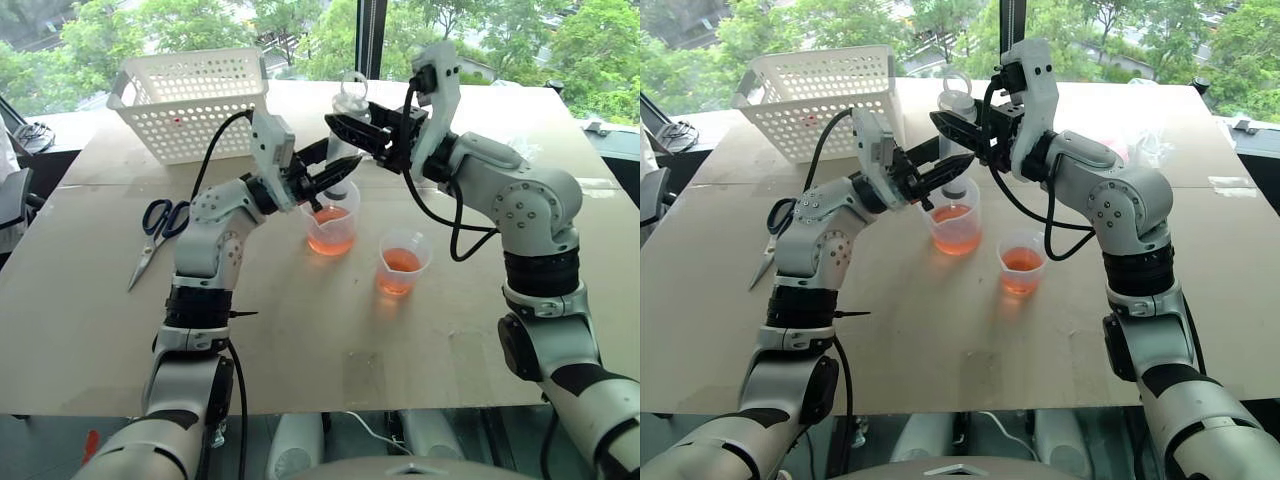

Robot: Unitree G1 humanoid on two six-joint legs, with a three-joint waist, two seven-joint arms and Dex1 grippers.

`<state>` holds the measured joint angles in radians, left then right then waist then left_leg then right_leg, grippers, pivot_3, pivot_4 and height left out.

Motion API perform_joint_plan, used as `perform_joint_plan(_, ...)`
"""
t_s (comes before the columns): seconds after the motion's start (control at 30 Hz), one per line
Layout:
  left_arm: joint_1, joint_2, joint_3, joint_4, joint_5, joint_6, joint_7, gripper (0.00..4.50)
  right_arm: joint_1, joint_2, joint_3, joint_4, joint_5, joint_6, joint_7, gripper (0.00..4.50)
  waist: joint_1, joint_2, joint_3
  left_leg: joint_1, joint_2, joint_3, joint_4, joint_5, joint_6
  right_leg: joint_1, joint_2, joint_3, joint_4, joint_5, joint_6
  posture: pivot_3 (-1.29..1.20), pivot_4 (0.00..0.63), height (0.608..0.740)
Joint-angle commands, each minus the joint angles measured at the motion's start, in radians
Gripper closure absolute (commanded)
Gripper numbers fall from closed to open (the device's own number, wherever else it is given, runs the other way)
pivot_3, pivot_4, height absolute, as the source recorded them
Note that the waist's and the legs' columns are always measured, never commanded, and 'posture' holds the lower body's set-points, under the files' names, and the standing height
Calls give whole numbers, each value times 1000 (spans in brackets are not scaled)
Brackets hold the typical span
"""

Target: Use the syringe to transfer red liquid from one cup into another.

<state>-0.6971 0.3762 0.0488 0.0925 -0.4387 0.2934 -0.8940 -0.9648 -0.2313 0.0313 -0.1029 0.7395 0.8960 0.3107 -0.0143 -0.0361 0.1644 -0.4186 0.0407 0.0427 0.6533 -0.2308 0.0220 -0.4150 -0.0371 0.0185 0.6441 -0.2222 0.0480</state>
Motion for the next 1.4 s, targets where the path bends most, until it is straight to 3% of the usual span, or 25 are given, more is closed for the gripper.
perform_joint_plan(0.03, -11, 11, 11, -71, -53, 51, -7, 1799, -24, -11, -5, -24, -20, -12, 41, 2576, 0, 0, 0, 0, 0, 0, 0, 0, 0, 0, 0, 0, 0, 0, 0, 0, 150, 740)
perform_joint_plan(0.1, -25, 17, 12, -95, -69, 116, 22, 899, -19, -25, 19, -35, -53, -35, 72, 2593, 0, 0, 0, 0, 0, 0, 0, 0, 0, 0, 0, 0, 0, 0, 0, 0, 150, 740)
perform_joint_plan(0.27, -87, 57, 33, -155, -140, 309, 79, 827, -8, -57, 83, -55, -150, -117, 140, 2641, -1, 0, 0, 0, 0, 0, 0, 0, 0, 0, 0, 0, 0, 0, 0, 0, 150, 740)
perform_joint_plan(0.53, -119, 119, 34, -177, -146, 408, 100, 827, -4, -37, 89, -52, -192, -149, 182, 2665, -2, 0, 0, 0, 0, -1, 0, 0, 0, 0, 0, 0, 0, 0, 0, 0, 150, 740)
perform_joint_plan(0.63, -121, 121, 40, -190, -150, 421, 107, 1634, 1, -35, 92, -59, -193, -136, 195, 2665, -1, 0, 0, 0, 0, -1, 0, 0, 0, -1, 0, 0, 0, 0, 0, 0, 150, 740)
perform_joint_plan(0.67, -120, 122, 39, -194, -151, 421, 107, 2001, 3, -34, 93, -59, -193, -131, 197, 2665, 1, 1, 0, 0, 0, 0, 0, 0, 0, -1, 0, 0, 0, 0, 0, 0, 150, 740)
perform_joint_plan(0.7, -117, 123, 37, -199, -152, 422, 105, 2674, 5, -33, 94, -60, -195, -130, 200, 2665, 1, 0, 0, 0, 0, 0, 0, 0, 0, 0, 0, 0, 0, 0, 0, 0, 150, 740)
perform_joint_plan(0.73, -114, 124, 36, -203, -151, 420, 103, 2931, 7, -32, 96, -60, -197, -128, 202, 2668, 1, 1, 0, 0, 0, 0, 0, 0, 0, 0, 0, 0, 0, 0, 0, 0, 150, 740)
perform_joint_plan(0.87, -95, 127, 30, -201, -140, 402, 94, 3049, 5, -34, 84, -48, -176, -90, 219, 2668, 0, 1, 0, 0, 0, 0, 0, 0, 0, 0, 0, 0, 0, 0, 0, 0, 150, 740)
perform_joint_plan(0.93, -80, 134, 25, -190, -129, 382, 81, 3049, -2, -39, 67, -45, -153, -72, 238, 1600, 0, 1, 0, 0, 0, 0, 0, 0, 0, 0, 0, 0, 0, 0, 0, 0, 150, 740)
perform_joint_plan(1.07, -69, 162, 13, -151, -109, 348, 41, 3056, -6, -89, 73, -62, -184, -99, 288, 3, 0, 1, 0, 0, 0, 0, 0, 0, 0, -1, 0, 0, 0, 0, 0, 0, 150, 740)
perform_joint_plan(1.4, -35, 184, -40, -143, -52, 325, 16, 3056, -34, -176, 35, -39, -172, -145, 427, 0, 0, 1, 1, 0, 0, 0, -1, 0, 0, -1, 0, 0, -1, 0, 0, 0, 150, 740)
